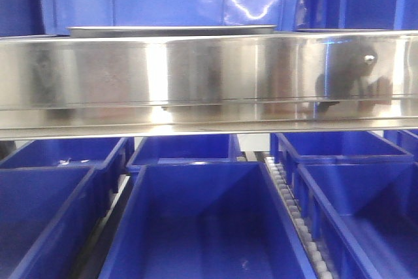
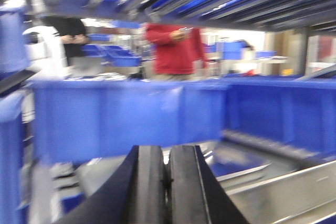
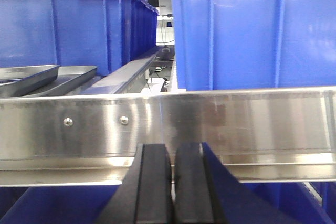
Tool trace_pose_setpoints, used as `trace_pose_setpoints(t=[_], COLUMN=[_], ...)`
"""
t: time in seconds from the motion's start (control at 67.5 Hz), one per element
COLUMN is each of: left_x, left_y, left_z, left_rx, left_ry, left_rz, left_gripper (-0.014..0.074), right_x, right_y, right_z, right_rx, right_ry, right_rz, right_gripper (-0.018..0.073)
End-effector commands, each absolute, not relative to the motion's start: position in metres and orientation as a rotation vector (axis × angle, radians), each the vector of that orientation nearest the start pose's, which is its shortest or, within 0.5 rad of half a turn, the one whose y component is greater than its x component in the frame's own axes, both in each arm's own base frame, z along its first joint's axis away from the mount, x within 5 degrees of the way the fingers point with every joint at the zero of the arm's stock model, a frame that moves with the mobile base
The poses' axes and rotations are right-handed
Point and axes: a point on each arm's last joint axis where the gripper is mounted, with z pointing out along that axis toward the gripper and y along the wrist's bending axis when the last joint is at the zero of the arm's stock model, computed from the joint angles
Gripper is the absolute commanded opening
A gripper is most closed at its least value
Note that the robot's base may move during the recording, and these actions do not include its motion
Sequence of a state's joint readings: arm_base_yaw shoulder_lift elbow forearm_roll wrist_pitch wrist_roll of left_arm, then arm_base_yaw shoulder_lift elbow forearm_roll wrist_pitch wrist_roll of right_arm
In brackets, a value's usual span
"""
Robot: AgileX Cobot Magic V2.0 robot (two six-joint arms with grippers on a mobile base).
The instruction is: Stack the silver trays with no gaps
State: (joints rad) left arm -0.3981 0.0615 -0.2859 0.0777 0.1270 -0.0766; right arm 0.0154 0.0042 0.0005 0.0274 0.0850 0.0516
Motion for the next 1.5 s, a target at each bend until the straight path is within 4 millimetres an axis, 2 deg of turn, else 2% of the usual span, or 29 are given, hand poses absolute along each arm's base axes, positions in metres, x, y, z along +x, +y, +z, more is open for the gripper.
trace_pose_setpoints(t=[0.0,0.104,0.222,0.444,0.607,0.889,1.481], left_x=[0.041,0.050,0.056,0.056,0.056,0.056,0.056], left_y=[-0.013,-0.010,-0.006,-0.003,-0.002,-0.002,-0.002], left_z=[0.272,0.238,0.212,0.216,0.215,0.215,0.215], left_rx=[0.197,0.156,0.099,0.027,-0.025,0.043,0.043], left_ry=[1.377,1.451,1.493,1.448,1.460,1.464,1.465], left_rz=[-0.262,-0.150,-0.079,-0.046,-0.097,-0.023,-0.023], left_gripper=[-0.0009,-0.0009,-0.0009,-0.0009,-0.0009,-0.0009,-0.0009], right_x=[0.056,0.056,0.056,0.056,0.056,0.056,0.056], right_y=[0.001,0.001,0.001,0.001,0.001,0.001,0.001], right_z=[0.207,0.207,0.207,0.207,0.207,0.207,0.207], right_rx=[0.051,0.051,0.051,0.051,0.051,0.051,0.051], right_ry=[1.546,1.546,1.546,1.546,1.546,1.546,1.546], right_rz=[0.071,0.071,0.071,0.071,0.071,0.071,0.071], right_gripper=[-0.0019,-0.0019,-0.0019,-0.0019,-0.0019,-0.0019,-0.0019])
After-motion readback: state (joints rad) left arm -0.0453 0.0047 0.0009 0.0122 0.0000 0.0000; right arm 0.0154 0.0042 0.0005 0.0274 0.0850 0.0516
